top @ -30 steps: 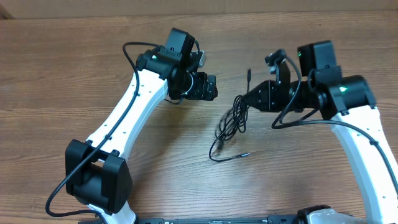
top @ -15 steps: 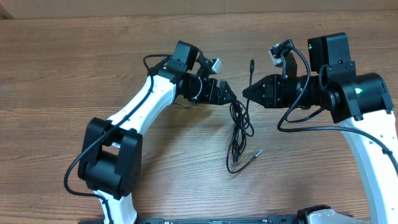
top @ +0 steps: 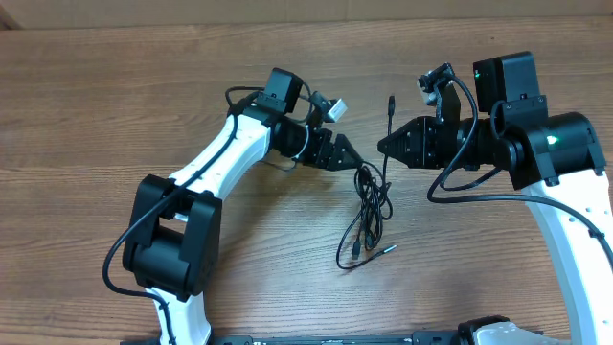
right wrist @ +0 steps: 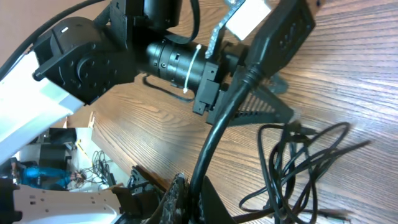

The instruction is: Untangle cables

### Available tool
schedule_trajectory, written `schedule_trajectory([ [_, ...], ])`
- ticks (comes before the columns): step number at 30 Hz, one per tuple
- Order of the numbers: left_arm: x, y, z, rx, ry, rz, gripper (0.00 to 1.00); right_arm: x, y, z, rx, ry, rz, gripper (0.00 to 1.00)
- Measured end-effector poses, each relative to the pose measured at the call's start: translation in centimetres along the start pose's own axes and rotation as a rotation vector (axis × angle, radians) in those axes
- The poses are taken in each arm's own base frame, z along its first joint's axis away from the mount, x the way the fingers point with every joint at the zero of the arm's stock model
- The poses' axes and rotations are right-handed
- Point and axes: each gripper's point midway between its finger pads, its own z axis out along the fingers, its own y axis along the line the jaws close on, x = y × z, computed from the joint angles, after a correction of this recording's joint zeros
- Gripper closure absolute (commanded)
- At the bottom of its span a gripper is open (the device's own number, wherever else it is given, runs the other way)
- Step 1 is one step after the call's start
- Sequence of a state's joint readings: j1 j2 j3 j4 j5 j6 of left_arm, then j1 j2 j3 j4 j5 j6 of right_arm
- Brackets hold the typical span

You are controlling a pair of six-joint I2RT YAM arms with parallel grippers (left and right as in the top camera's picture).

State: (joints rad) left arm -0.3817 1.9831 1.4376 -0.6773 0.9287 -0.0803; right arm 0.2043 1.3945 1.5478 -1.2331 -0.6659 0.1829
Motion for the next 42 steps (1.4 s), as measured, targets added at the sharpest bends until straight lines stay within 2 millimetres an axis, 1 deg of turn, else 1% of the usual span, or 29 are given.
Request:
schedule_trajectory([
  [4,1.3,1.9,-1.5,-0.044,0.029,-0.026,0.23,0.0,-0.1,0.0,0.003,0.000,0.000,0.96],
  [5,1.4,2.6,-2.2,-0.054,0.026,-0.029,0.22,0.0,-0.1,0.0,0.004,0.000,0.000,0.96],
  [6,1.4,2.7,-2.3,-0.057,0.025,-0.030,0.22,0.0,-0.1,0.0,0.004,0.000,0.000,0.96],
  [10,1.5,4.1,-4.0,-0.069,0.006,-0.044,0.22,0.0,-0.1,0.0,0.004,0.000,0.001,0.96],
  [13,1.8,4.2,-4.2,-0.068,0.012,-0.053,0.24,0.0,-0.1,0.0,0.005,-0.001,0.001,0.96],
  [18,2.7,2.7,-2.5,-0.052,0.066,-0.029,0.25,0.0,-0.1,0.0,0.004,0.000,0.001,0.96],
  [20,3.1,1.8,-1.2,-0.041,0.094,-0.031,0.28,0.0,-0.1,0.0,0.005,-0.001,0.001,0.96],
  [22,3.3,1.3,-0.2,-0.035,0.109,-0.040,0.31,0.0,-0.1,0.0,0.005,-0.001,0.000,0.96],
  [25,3.0,0.9,1.7,-0.025,0.114,-0.064,0.39,0.0,-0.1,0.0,0.004,-0.001,0.000,0.96],
  [30,2.6,1.1,4.4,-0.015,0.112,-0.121,0.50,0.0,-0.1,0.0,0.005,-0.001,0.001,0.96],
  [35,1.9,0.9,7.0,-0.001,0.099,-0.171,0.69,0.0,-0.3,0.0,0.017,-0.003,0.001,0.96],
  [36,1.8,0.9,7.4,0.001,0.095,-0.179,0.75,0.0,-0.3,0.0,0.019,-0.003,0.002,0.96],
  [38,1.4,0.7,8.2,0.005,0.083,-0.191,0.94,0.1,-0.4,0.0,0.022,0.000,0.005,0.96],
  [39,1.1,0.7,8.5,0.005,0.071,-0.193,0.96,0.1,-0.4,0.0,0.024,0.001,0.005,0.96],
  [42,0.1,0.3,8.9,0.010,0.034,-0.181,0.96,0.1,-0.5,0.0,0.028,0.000,0.006,0.96],
])
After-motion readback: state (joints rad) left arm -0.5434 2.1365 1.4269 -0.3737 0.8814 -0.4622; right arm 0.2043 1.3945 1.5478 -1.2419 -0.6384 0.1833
